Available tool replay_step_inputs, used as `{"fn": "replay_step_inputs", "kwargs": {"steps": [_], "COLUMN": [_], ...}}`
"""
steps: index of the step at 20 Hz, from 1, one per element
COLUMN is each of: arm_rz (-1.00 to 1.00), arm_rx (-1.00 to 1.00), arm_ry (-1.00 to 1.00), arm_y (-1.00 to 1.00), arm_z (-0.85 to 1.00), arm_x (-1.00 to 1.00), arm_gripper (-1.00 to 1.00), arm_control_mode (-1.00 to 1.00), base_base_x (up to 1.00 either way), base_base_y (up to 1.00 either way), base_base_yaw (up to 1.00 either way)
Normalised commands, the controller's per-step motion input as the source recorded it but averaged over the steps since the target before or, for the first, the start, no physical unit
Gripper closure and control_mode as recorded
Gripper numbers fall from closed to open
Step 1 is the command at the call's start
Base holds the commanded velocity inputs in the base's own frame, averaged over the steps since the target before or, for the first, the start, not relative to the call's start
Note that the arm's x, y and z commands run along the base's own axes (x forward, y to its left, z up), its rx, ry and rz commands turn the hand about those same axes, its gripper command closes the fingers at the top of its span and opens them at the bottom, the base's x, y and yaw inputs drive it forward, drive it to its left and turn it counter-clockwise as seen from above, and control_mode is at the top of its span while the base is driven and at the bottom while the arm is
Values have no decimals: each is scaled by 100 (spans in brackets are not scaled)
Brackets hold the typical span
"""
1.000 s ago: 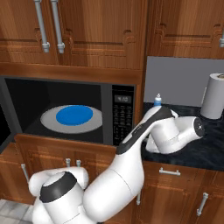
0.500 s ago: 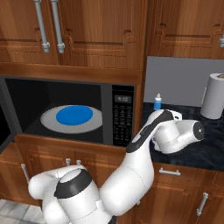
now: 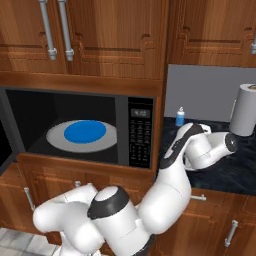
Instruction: Pick the broccoli from the counter and place it in the microwave.
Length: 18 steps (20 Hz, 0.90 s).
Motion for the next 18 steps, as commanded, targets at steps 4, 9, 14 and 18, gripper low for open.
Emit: {"fn": "replay_step_inputs", "kwargs": {"steps": [4, 9, 14, 18], "arm_rz": [11, 9, 5, 1], "arm_rx": [-2, -1, -6, -12], "arm_ry": [0, 0, 0, 0], "arm_y": [-4, 0, -6, 0], "arm_z": [-23, -24, -15, -15], "arm_x": [29, 22, 30, 37], "arm_gripper": [-100, -100, -100, -100], "arm_control_mode": [-100, -100, -100, -100], "base_base_x": [0, 0, 0, 0], "base_base_y": [0, 0, 0, 0], "base_base_yaw": [0, 0, 0, 0]}}
